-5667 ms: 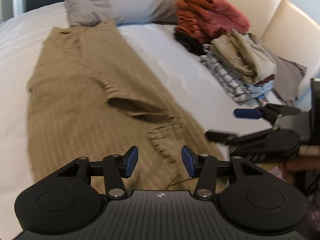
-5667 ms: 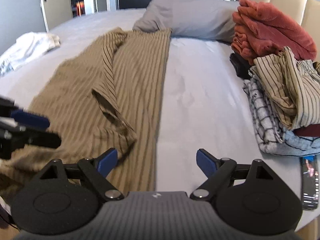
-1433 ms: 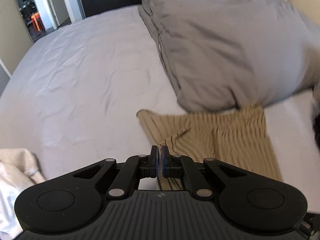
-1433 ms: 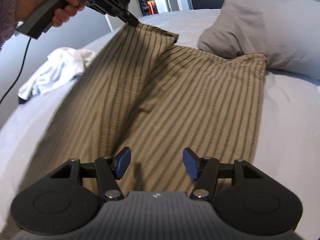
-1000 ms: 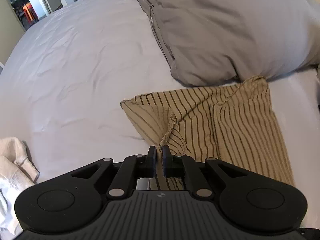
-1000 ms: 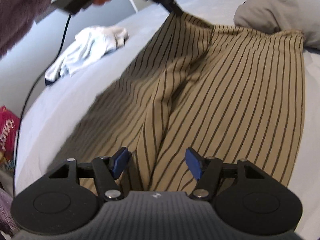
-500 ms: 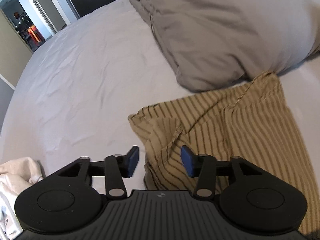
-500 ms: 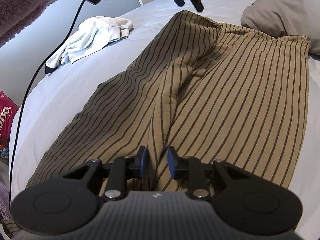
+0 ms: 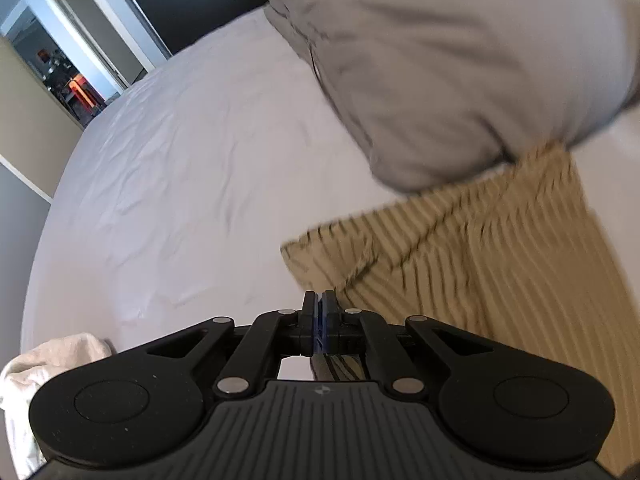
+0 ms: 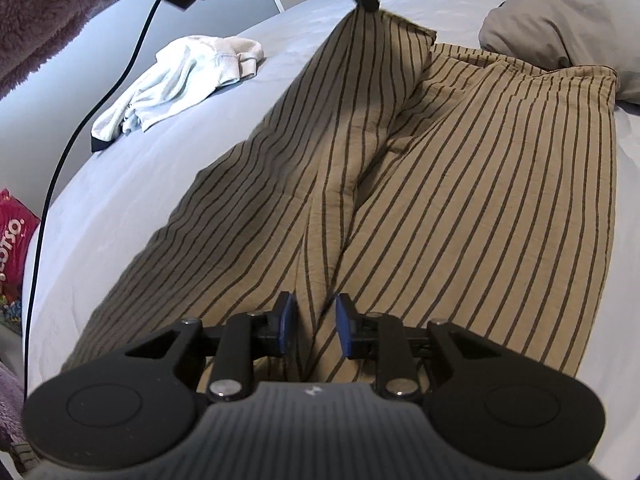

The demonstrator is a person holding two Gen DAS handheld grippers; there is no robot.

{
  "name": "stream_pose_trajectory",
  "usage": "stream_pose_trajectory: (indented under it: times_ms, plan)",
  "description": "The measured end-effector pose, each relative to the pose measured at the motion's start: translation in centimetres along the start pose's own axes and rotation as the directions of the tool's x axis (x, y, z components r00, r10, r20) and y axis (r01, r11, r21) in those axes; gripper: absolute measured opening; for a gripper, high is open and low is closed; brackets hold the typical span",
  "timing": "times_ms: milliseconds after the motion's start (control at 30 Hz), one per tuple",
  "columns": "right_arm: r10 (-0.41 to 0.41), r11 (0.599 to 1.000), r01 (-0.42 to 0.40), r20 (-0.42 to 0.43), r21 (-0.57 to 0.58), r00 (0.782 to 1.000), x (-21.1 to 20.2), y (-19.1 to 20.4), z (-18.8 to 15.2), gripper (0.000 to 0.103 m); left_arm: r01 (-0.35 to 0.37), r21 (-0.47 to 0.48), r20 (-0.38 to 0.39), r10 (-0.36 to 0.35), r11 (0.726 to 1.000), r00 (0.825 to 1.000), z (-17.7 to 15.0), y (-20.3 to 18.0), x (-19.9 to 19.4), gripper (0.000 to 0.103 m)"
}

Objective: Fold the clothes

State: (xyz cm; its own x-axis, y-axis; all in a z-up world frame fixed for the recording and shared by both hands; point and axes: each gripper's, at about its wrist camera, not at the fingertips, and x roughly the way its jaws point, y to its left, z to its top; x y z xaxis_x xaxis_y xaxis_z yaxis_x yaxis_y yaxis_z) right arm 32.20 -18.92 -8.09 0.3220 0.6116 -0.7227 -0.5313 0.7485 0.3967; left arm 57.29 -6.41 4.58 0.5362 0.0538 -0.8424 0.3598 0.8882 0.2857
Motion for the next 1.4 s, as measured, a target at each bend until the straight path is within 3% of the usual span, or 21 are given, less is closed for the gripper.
stream_pose_trajectory:
  times_ms: [133, 233, 300, 333, 367, 433, 600, 667, 767, 867, 967, 1067, 1200, 1300, 1400]
  plan:
    - [0.062, 0.998, -0.062, 0.014, -0.004, 0.998, -0.5, 0.7, -0.1, 0.008, 0.033, -0.043, 0.03, -0.032, 0.999, 0.999, 1.8, 0.1, -1.5, 0.0]
    - [0.086, 0.996, -0.086, 0.023, -0.007, 0.996, -0.9, 1.2, 0.1, 0.008, 0.071, -0.072, 0.055, -0.067, 0.995, 0.996, 3.0, -0.5, -2.2, 0.0]
    - [0.082, 0.997, -0.081, 0.028, -0.013, 0.996, -1.2, 1.4, 0.2, 0.007, 0.048, -0.095, 0.096, -0.039, 0.994, 0.995, 3.6, -0.9, -2.5, 0.0]
    - [0.089, 0.996, -0.089, 0.034, -0.001, 0.995, -1.4, 1.3, 0.2, 0.006, 0.009, -0.055, 0.105, -0.003, 0.998, 0.994, 3.8, -1.6, -2.7, 0.0]
    - [0.096, 0.995, -0.096, 0.039, 0.011, 0.995, -1.6, 1.1, 0.2, 0.006, -0.046, 0.046, 0.103, 0.041, 0.998, 0.994, 3.9, -3.0, -2.6, 0.0]
    - [0.098, 0.995, -0.099, 0.043, 0.024, 0.994, -1.8, 0.9, 0.2, 0.005, 0.005, 0.077, 0.079, -0.011, 0.997, 0.997, 4.1, -3.9, -2.5, 0.0]
    - [0.086, 0.996, -0.087, 0.029, 0.03, 0.996, -1.8, 0.5, -0.2, 0.005, 0.056, 0.164, 0.012, -0.058, 0.985, 0.998, 3.6, -5.7, -1.1, 0.0]
    - [0.088, 0.996, -0.089, 0.023, 0.033, 0.996, -1.7, 0.5, -0.5, 0.006, 0.041, 0.247, 0.011, -0.045, 0.968, 0.999, 2.7, -6.6, -0.3, 0.01]
    - [0.091, 0.995, -0.092, 0.014, 0.037, 0.996, -1.6, 0.4, -0.8, 0.006, 0.063, 0.259, 0.001, -0.066, 0.964, 0.998, 1.8, -6.3, 1.2, 0.026]
    - [0.095, 0.995, -0.095, 0.005, 0.041, 0.995, -1.5, 0.2, -1.2, 0.006, 0.08, 0.279, 0.014, -0.087, 0.957, 0.996, 0.8, -5.7, 2.6, 0.029]
    - [0.089, 0.995, -0.089, -0.002, 0.045, 0.996, -1.4, -0.1, -1.5, 0.006, 0.127, 0.282, -0.001, -0.132, 0.951, 0.991, -0.1, -5.2, 3.7, 0.029]
    - [0.087, 0.995, -0.086, -0.008, 0.05, 0.996, -1.2, -0.5, -1.5, 0.006, 0.184, 0.266, -0.049, -0.177, 0.946, 0.983, -0.8, -4.6, 4.7, 0.011]
    - [0.085, 0.995, -0.084, -0.013, 0.057, 0.996, -0.8, -0.7, -1.4, 0.006, 0.207, 0.282, -0.084, -0.19, 0.937, 0.978, -1.4, -3.8, 4.9, 0.011]
    - [0.082, 0.995, -0.082, -0.014, 0.054, 0.997, -0.7, -0.5, -1.4, 0.006, 0.18, 0.26, -0.032, -0.178, 0.949, 0.984, -1.5, -2.4, 4.3, 0.011]
    - [0.08, 0.995, -0.079, -0.014, 0.053, 0.997, -0.8, -0.4, -1.5, 0.007, 0.197, 0.23, -0.006, -0.201, 0.953, 0.98, -1.5, -1.0, 3.6, 0.011]
